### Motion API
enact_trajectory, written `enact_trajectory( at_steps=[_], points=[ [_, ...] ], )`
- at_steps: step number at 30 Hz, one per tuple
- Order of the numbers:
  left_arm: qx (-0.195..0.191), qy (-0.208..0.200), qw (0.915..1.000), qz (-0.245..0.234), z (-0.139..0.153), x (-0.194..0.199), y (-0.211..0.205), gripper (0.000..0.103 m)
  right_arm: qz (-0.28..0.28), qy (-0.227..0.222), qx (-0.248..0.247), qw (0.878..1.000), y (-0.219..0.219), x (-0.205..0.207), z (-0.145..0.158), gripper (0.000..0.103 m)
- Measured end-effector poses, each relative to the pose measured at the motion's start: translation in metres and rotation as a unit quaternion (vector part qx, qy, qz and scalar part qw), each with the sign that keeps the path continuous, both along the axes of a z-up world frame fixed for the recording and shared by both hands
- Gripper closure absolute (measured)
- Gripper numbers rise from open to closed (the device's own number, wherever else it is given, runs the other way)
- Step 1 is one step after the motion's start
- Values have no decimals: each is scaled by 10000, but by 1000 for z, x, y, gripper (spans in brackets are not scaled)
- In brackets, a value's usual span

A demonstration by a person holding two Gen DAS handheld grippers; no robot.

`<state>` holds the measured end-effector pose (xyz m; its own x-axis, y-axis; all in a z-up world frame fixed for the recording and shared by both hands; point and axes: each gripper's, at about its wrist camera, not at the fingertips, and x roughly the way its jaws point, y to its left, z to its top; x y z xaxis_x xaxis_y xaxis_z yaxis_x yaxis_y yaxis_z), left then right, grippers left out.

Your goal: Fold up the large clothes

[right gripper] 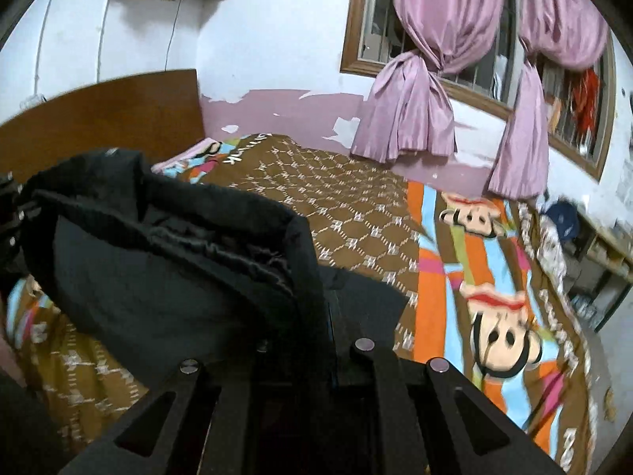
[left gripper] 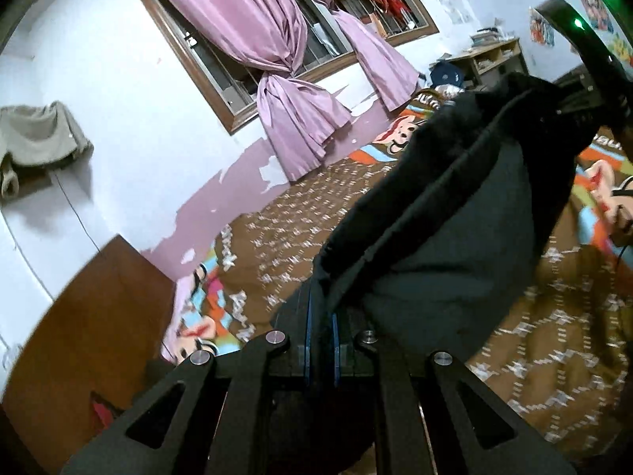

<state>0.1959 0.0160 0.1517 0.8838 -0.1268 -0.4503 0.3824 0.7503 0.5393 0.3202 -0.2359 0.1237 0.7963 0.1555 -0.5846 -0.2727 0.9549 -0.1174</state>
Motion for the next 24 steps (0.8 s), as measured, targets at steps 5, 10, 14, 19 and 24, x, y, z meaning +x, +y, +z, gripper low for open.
enact_trajectory(
  at_steps=[5,10,14,19,24],
  points=[
    [495,-226,9982,234,-23,65,-2,97,-186,18,-108,9998,5,59,-26,94],
    [527,-172,9974,470,-51,136,3,97,-380,13,-83,9992,9,116,-59,94],
    [519,-150,9964,656,-72,184,7,97,-380,-40,-359,9986,21,154,-83,94],
    [565,172,9942,894,-111,254,17,97,-314,-27,-697,9971,32,193,-122,93],
    [699,471,9920,944,-144,300,22,97,-357,102,-740,9966,34,212,-148,91]
  ],
)
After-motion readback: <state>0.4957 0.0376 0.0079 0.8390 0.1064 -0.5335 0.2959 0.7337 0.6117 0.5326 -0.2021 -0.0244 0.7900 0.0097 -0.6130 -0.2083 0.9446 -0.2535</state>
